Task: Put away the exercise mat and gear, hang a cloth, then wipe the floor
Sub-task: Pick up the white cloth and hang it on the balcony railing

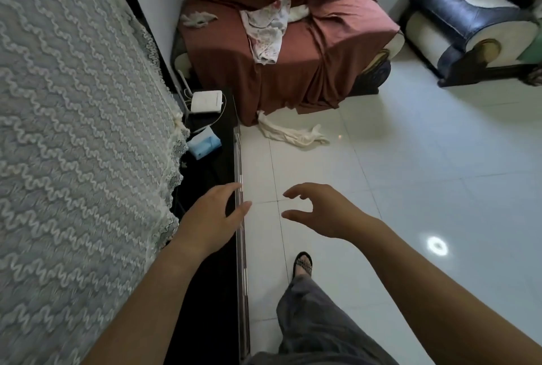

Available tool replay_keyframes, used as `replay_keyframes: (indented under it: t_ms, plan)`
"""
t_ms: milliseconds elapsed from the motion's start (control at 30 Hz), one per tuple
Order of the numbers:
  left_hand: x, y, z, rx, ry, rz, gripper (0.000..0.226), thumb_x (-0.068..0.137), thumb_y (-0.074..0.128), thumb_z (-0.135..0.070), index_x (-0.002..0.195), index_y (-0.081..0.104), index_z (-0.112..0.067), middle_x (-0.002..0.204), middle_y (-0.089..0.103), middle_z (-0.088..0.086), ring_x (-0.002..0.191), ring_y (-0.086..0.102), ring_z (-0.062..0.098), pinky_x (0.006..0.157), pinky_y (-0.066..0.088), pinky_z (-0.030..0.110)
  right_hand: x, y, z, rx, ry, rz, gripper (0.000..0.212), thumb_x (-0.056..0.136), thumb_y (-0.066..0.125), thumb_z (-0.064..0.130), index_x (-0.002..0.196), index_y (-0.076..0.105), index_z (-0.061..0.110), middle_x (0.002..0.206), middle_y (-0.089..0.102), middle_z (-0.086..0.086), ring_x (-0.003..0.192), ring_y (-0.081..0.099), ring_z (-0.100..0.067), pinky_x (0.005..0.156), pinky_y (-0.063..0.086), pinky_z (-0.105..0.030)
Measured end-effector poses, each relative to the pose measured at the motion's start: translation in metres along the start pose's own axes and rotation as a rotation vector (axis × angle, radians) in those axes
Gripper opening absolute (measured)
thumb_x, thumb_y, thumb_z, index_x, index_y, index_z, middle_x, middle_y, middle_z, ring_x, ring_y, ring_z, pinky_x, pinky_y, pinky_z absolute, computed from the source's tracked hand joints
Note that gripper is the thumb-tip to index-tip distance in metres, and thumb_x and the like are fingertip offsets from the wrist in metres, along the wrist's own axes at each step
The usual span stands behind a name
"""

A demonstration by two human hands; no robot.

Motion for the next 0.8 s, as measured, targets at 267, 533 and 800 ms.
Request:
replay_keyframes:
  t_ms: [267, 533, 800]
  plan:
    - [0.166, -0.001, -0.053, 0.025, 0.051, 0.077, 0.051, 0.09, 0.047, -0.051, 0.136, 0.041, -0.03, 0.141, 0.044, -0.008, 0.127, 0.041, 0.009, 0.101, 0.034, 0.025, 0.115, -0.095, -0.055, 0.032, 0.048, -0.059, 0.045, 0.082, 0.062, 0.05, 0.123, 0.053, 0.032, 0.123, 0.056, 0.015, 0.108, 0.051, -0.004, 0.085, 0.037, -0.019]
    - [0.284, -0.015, -0.067, 0.03, 0.026, 0.098, 0.048, 0.091, 0.048, -0.048, 0.136, 0.043, -0.029, 0.141, 0.043, -0.007, 0.128, 0.041, 0.011, 0.102, 0.034, 0.026, 0.223, -0.159, -0.089, 0.029, 0.049, -0.055, 0.045, 0.082, 0.063, 0.05, 0.122, 0.054, 0.031, 0.123, 0.057, 0.014, 0.109, 0.052, -0.005, 0.086, 0.038, -0.019]
    - [0.396, -0.002, -0.033, 0.017, -0.043, 0.188, 0.047, 0.092, 0.049, -0.045, 0.135, 0.044, -0.027, 0.142, 0.042, -0.005, 0.128, 0.041, 0.013, 0.103, 0.035, 0.027, 0.337, -0.185, -0.119, -0.004, 0.1, 0.042, 0.047, 0.082, 0.062, 0.05, 0.123, 0.055, 0.028, 0.124, 0.057, 0.011, 0.105, 0.054, -0.009, 0.087, 0.044, -0.024]
Point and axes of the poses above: each hand's wrist, its own x-axis towards the middle knuckle, its own y-axis out of the palm, z = x × y, the point moved 7 cm from there along x, towards the middle knuckle
